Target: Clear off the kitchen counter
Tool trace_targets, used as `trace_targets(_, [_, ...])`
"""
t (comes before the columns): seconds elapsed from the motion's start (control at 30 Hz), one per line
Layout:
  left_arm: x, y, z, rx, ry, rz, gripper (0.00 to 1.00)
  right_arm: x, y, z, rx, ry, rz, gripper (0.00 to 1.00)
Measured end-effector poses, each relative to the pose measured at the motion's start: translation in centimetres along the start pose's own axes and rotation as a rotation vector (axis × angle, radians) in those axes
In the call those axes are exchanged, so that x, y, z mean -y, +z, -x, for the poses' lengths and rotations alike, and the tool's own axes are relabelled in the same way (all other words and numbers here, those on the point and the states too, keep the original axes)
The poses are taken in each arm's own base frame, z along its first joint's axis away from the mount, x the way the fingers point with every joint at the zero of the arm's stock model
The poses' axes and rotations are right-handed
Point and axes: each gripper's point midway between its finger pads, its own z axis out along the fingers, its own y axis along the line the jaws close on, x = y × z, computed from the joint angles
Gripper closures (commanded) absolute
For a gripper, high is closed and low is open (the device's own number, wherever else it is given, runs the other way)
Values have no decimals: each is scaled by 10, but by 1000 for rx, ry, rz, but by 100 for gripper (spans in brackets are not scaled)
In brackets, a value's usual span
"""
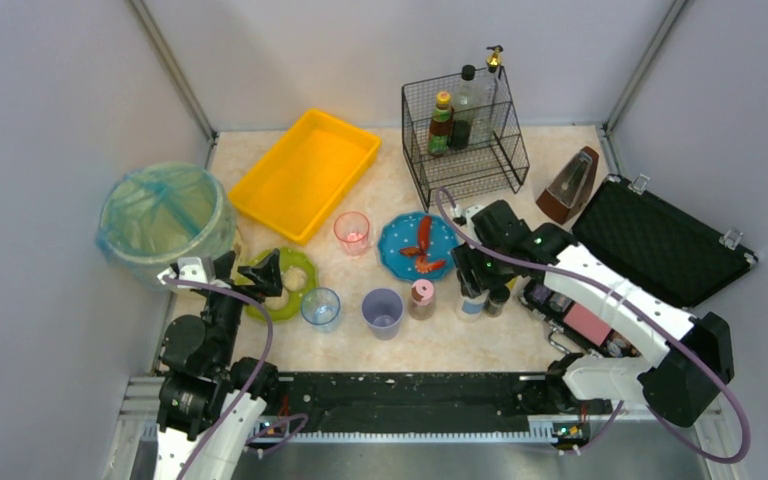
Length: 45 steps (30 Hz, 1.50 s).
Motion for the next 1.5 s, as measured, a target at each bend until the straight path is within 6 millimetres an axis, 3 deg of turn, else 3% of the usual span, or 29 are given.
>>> trace_targets(0.1, [0, 0, 0, 0, 0, 0, 1, -10, -8, -1, -21, -14, 56, 81])
trace_targets(0.23, [0, 0, 0, 0, 0, 0, 1, -24, -28, 16, 15, -42, 133, 84])
trace_targets(0.57, [0, 0, 0, 0, 0, 0, 1, -38, -93, 105, 276, -137, 174, 90])
trace_targets(0.7, [0, 0, 0, 0, 0, 0, 1, -31, -101, 141, 342, -162, 107, 93])
trace_targets(0.93, [0, 0, 0, 0, 0, 0, 1, 12, -79, 200, 378, -127, -57, 93])
trace_targets(1.2, [0, 0, 0, 0, 0, 0, 1, 94, -80, 279, 505, -12, -200, 93])
trace_targets(1.33, [0, 1, -1, -3, 1, 2, 1, 136, -82, 309, 559, 30, -262, 93])
trace_targets(1.5, [-1, 5, -6, -31, 6, 11, 1, 175, -60, 325, 557, 63, -307, 94])
